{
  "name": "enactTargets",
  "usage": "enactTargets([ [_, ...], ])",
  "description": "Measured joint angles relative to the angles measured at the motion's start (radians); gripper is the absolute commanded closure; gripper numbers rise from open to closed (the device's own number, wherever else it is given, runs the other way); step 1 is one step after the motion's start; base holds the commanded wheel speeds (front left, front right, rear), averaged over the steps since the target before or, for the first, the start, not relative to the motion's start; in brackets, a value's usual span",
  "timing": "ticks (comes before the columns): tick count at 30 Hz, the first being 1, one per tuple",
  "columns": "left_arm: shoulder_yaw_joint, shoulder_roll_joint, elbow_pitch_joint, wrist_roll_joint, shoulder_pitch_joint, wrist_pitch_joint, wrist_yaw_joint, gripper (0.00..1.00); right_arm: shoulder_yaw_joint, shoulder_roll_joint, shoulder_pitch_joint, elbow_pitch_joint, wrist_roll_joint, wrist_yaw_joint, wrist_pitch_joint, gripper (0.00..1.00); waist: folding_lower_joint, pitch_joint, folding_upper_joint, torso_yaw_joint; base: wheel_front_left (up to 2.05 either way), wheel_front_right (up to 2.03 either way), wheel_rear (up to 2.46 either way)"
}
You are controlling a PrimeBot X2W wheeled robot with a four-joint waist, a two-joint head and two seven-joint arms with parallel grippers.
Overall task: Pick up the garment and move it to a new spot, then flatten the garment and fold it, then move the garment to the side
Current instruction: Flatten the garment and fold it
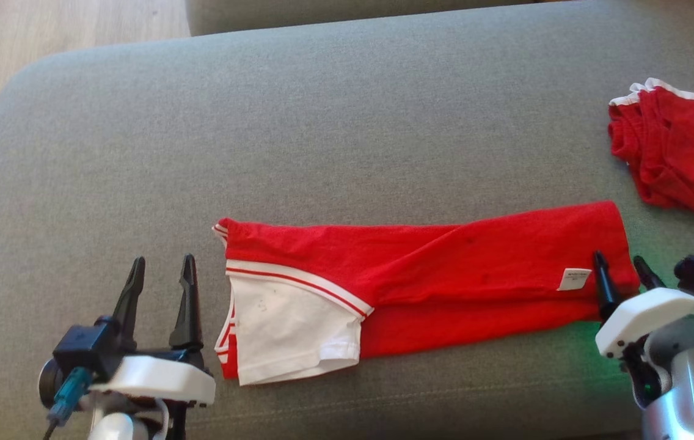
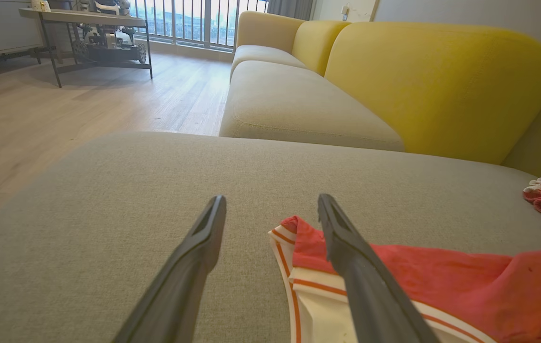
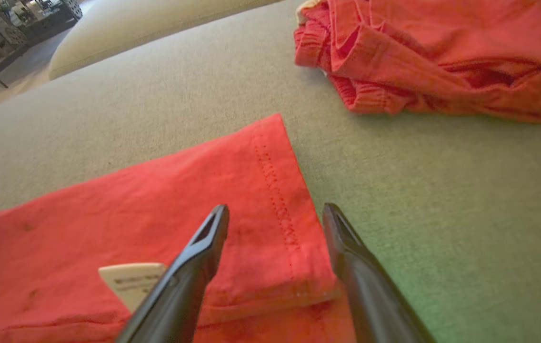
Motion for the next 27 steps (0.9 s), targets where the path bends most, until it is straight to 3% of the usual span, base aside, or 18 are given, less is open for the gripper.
enactTargets([
  [12,-0.002,0.000,0.000,0.008,-0.007,0.000,-0.001,0.00,-0.076,0.000,-0.070,0.095,-0.071,0.000,0.015,0.00,-0.0001,0.021,0.0000,0.006,0.00,0.00,0.00],
  [21,-0.003,0.000,0.001,0.009,-0.025,0.000,-0.001,0.00,-0.064,-0.002,-0.105,0.171,-0.070,0.000,0.037,0.00,-0.0001,0.027,0.0000,0.006,0.00,0.00,0.00],
  [22,-0.003,0.000,0.001,0.009,-0.025,0.000,-0.001,0.00,-0.059,-0.003,-0.110,0.177,-0.068,0.000,0.040,0.41,-0.0001,0.027,0.0000,0.006,0.00,0.00,0.00],
  [23,-0.003,0.000,0.001,0.010,-0.025,0.000,-0.001,0.00,-0.054,-0.004,-0.113,0.181,-0.064,0.000,0.040,0.93,-0.0001,0.027,0.0000,0.006,0.00,0.00,0.00],
  [24,-0.003,0.000,0.001,0.013,-0.025,0.000,-0.001,0.00,-0.048,-0.004,-0.114,0.184,-0.056,0.000,0.040,1.00,-0.0001,0.026,0.0000,0.005,0.00,0.00,0.00],
  [27,-0.003,0.000,0.001,0.017,-0.025,0.000,-0.001,0.00,-0.032,-0.004,-0.114,0.197,-0.036,0.000,0.039,1.00,-0.0001,0.022,0.0000,0.004,0.00,0.00,0.00],
])
